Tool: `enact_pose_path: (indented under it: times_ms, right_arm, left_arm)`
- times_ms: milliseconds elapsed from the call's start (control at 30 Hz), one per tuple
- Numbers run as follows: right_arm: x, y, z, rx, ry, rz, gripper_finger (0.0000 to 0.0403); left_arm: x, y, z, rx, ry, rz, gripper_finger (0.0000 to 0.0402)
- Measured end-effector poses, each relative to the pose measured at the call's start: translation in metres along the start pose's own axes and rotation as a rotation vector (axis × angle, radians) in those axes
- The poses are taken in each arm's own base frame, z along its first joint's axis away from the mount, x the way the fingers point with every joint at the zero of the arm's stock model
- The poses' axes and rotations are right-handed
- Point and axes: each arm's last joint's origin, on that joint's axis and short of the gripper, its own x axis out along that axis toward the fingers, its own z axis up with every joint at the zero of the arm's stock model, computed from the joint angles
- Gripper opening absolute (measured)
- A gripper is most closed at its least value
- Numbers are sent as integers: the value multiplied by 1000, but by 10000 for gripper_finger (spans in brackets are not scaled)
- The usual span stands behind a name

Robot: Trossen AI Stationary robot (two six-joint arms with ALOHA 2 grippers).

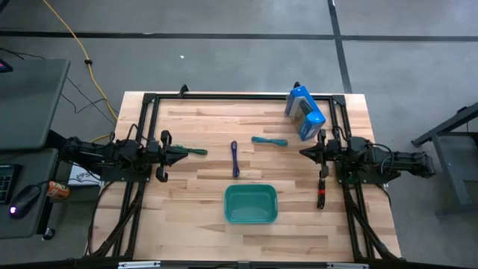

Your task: Pick and place USB-C Cables

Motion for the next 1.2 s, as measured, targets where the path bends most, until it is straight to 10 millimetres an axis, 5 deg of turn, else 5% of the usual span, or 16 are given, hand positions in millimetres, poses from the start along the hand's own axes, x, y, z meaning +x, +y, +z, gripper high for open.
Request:
enact_pose_path:
  times_ms: [1200]
  right_arm:
    - [-1,-2,13,-1,-140,-84,0]
  left_arm:
    - [0,0,0,0,0,0,0]
